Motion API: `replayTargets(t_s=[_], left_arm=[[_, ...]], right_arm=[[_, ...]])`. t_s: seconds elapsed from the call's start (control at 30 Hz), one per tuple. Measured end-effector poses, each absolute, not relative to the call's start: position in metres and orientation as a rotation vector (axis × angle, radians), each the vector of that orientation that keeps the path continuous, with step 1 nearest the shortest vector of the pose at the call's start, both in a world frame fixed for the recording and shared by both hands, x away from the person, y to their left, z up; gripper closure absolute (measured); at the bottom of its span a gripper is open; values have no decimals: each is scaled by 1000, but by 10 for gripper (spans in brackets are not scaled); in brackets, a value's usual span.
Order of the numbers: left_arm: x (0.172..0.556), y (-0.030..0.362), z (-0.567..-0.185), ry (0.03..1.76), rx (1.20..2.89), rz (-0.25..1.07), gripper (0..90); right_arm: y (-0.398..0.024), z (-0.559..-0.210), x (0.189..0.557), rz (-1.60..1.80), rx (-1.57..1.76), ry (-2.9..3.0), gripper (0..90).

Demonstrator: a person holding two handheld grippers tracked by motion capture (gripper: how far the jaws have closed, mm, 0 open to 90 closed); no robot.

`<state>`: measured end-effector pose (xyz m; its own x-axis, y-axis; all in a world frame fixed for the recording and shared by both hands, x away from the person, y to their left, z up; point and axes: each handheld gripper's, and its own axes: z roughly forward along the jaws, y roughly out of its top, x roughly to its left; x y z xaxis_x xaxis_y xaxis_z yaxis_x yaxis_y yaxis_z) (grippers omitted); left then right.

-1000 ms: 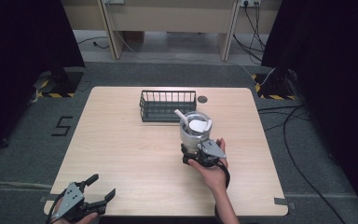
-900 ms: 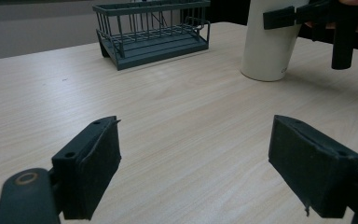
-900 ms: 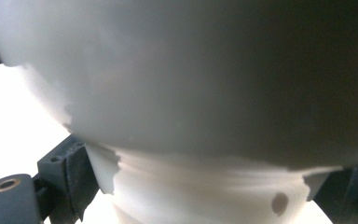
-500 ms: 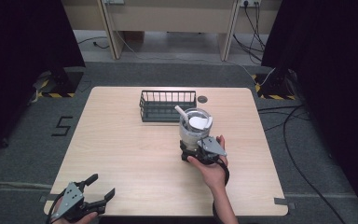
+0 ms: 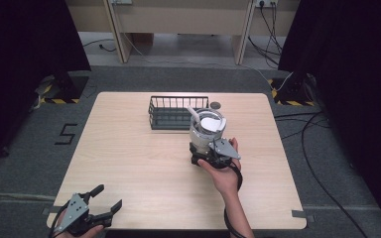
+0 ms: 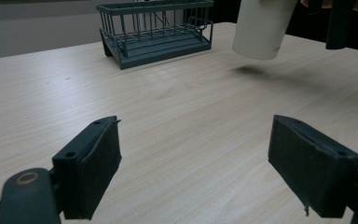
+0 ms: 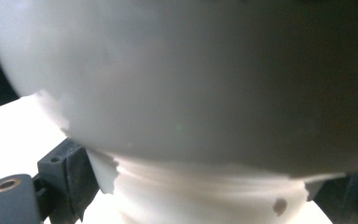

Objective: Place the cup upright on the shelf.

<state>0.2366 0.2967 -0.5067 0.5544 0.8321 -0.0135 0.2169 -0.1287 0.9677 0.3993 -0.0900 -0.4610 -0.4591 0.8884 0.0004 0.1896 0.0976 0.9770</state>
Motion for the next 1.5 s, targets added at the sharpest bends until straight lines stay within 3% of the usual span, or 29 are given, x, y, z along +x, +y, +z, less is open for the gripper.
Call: replayTargets(t_s=[1.5], left_arm=[[236, 298, -506, 900, 1636, 672, 165]], right_arm=[[-75, -427, 444, 1420, 1094, 1697, 103]])
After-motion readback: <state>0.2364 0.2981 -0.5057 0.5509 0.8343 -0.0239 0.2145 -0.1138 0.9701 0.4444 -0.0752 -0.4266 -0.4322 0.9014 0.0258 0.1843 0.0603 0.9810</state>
